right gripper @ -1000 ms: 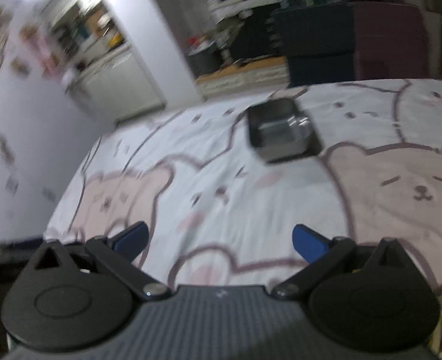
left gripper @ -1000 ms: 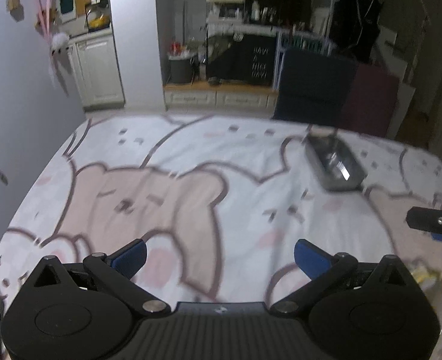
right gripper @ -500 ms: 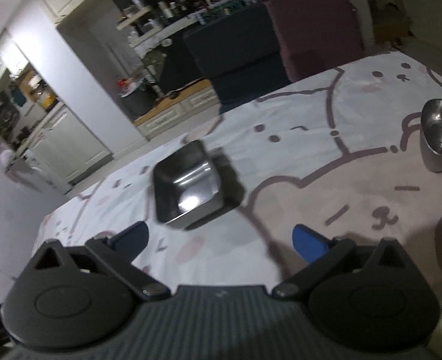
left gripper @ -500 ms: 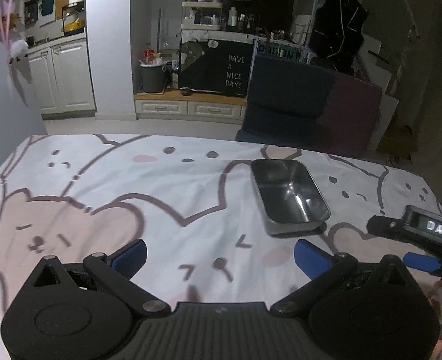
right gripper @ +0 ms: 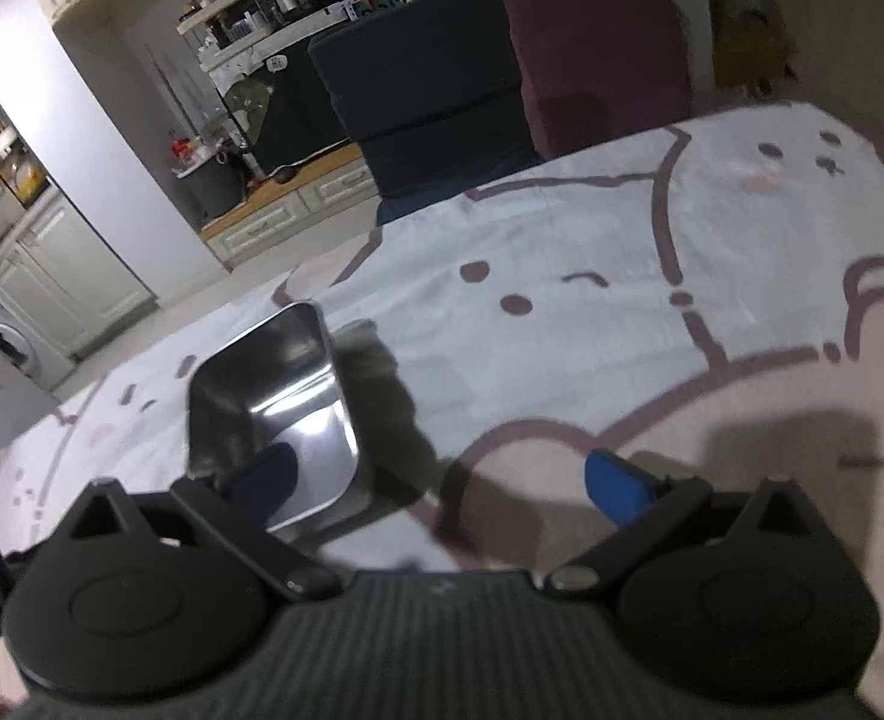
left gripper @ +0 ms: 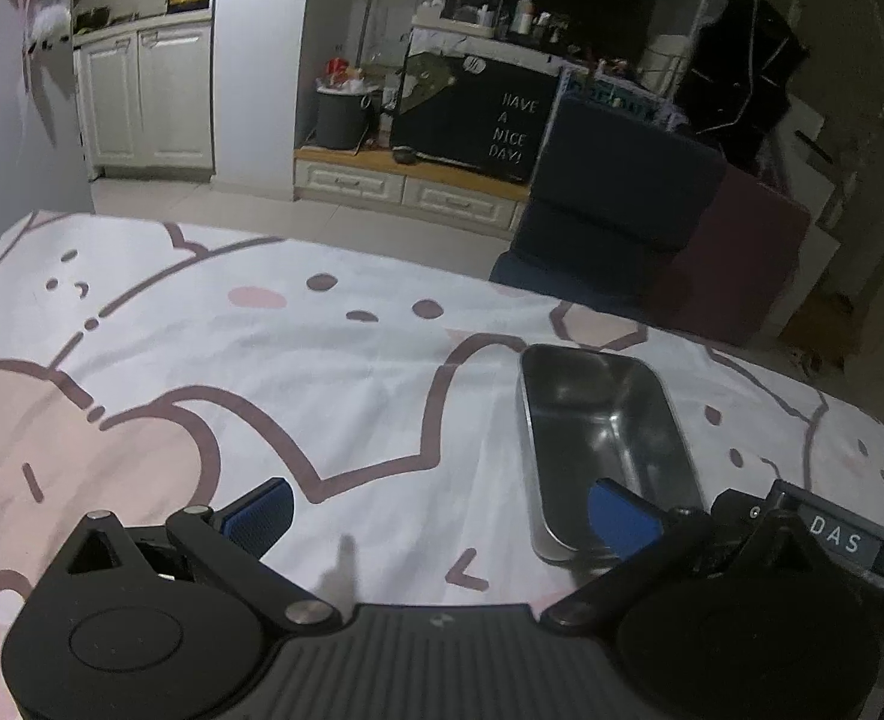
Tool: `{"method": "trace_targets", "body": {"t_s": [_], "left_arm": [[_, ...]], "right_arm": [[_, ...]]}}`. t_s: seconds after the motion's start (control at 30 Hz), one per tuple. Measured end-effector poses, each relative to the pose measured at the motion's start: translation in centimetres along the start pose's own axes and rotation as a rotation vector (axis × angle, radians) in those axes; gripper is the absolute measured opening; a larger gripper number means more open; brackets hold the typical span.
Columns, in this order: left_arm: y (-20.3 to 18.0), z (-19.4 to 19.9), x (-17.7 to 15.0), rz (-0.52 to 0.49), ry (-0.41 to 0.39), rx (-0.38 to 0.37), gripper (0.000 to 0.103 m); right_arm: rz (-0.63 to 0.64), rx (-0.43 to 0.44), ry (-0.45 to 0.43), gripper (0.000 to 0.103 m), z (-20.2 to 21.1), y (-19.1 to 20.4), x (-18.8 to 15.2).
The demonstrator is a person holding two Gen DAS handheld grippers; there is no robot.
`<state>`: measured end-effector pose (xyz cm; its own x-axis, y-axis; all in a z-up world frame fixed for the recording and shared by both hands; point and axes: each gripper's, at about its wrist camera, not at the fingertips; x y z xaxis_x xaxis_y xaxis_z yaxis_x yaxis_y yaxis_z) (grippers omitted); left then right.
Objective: Organize plates and bowls
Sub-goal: 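Move both tools to the smaller rectangular steel tray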
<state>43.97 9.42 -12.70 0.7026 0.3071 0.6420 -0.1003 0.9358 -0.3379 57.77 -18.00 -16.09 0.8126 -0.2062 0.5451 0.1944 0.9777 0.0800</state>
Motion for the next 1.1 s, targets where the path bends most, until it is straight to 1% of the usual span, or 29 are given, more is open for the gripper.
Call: {"method": "trace_targets", "body": {"t_s": [0.17, 0.27, 0.53, 0.77, 0.9, 1.0, 1.1], "left_arm": [[0.5, -0.9, 0.1, -0.011, 0.004, 0.014, 0.103], [0.5, -1.2, 0.0, -0.008, 0.004, 0.014, 0.103], [-0.1, -1.8, -0.5, -0.035, 0.03, 0.02, 0.103], [-1.0, -2.2, -1.0, -0.045, 0.054, 0.019, 0.103], [-2.2, -2.4, -1.2, -0.055, 0.059, 0.006, 0.103], [-3.3, -2.7, -1.5, -0.085, 0.069, 0.001, 0.103], [-4.5, -3.3, -2.1, -0.132, 0.087, 0.021, 0.103]], "right_arm": [[0.012, -0.067, 0.017, 0.103, -2.3, 1.0, 0.3], [0.056, -0.111, 0.03, 0.103, -3.3, 1.6, 0.2], [0.202, -0.14, 0.043, 0.103, -3.3, 2.4, -0.1], [0.267, -0.177, 0.072, 0.103, -2.9, 1.2, 0.0], [0.312, -0.17, 0.098, 0.103, -2.5, -0.4, 0.1], [0.366, -0.153, 0.112, 0.101, -1.9, -1.5, 0.0], [0.412, -0.147, 0.115, 0.099, -1.4, -2.8, 0.0]]}}
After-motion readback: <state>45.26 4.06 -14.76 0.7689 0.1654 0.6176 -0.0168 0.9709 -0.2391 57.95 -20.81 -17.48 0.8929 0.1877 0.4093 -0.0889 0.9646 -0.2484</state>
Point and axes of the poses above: each gripper's, at about its wrist camera, not at the fingertips, and z roughly against the way its jaws point, y to its left, x to its top, and after that the axes turned 14 degrees about -x, right-handed
